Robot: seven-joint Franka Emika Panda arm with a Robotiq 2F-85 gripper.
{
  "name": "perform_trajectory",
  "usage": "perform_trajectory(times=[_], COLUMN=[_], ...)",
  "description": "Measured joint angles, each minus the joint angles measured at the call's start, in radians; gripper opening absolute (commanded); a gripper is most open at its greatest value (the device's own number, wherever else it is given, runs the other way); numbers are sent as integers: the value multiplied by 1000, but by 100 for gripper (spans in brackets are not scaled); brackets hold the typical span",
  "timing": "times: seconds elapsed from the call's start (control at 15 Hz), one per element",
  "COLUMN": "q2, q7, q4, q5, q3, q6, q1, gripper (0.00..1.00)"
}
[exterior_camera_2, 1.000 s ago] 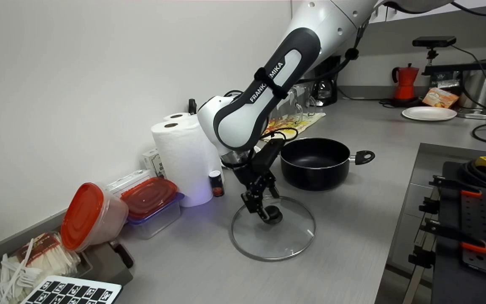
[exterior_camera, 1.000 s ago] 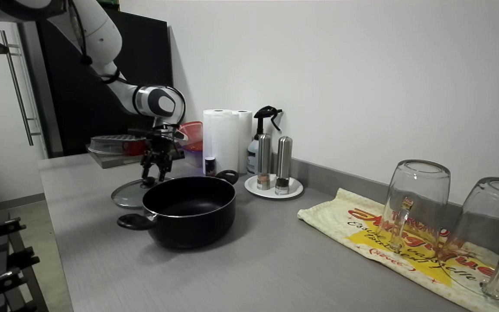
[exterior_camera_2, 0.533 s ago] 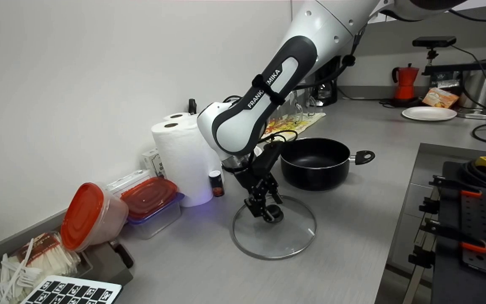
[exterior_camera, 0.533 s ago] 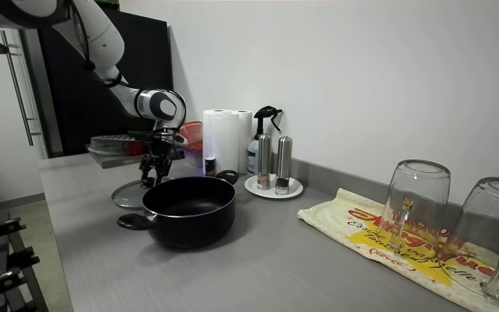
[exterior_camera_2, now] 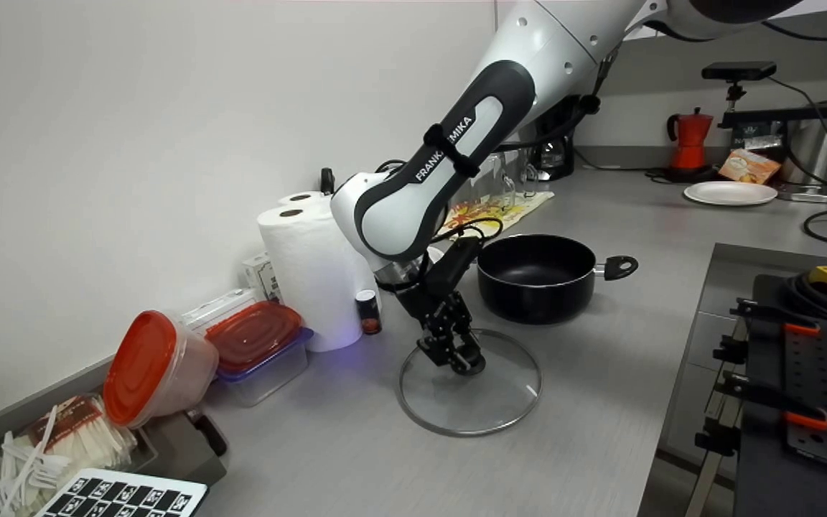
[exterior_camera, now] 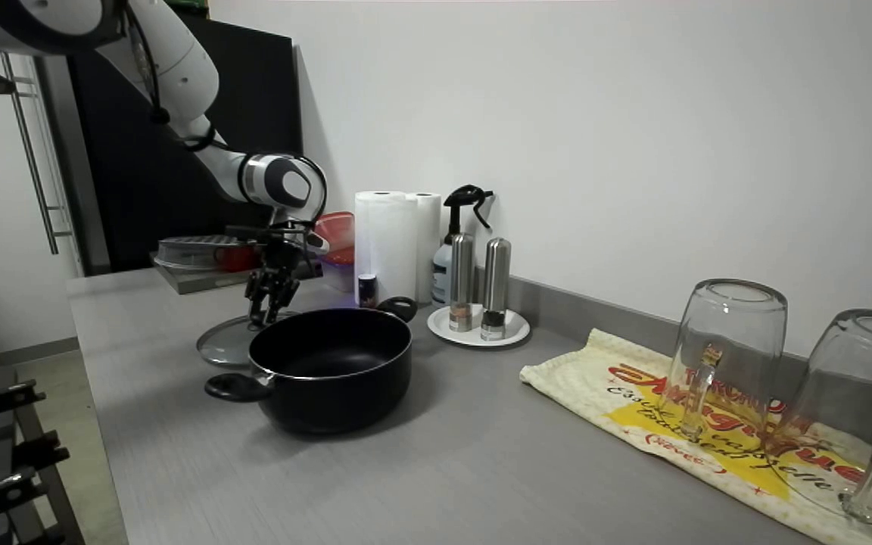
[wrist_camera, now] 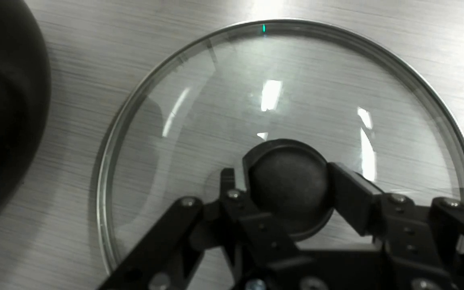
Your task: Put the lid on the pot.
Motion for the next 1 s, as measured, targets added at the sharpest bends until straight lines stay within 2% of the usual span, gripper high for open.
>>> perform_trajectory(times=[0.4, 0.73, 1.0], q2=[-36, -193, -298], q7=[-1, 0, -1], q4=[-4, -64, -100], q5=[5, 37, 73], q3=[20, 48, 48], q6=[-18, -61, -151], q1=[1, 3, -14], gripper=[26, 26, 26])
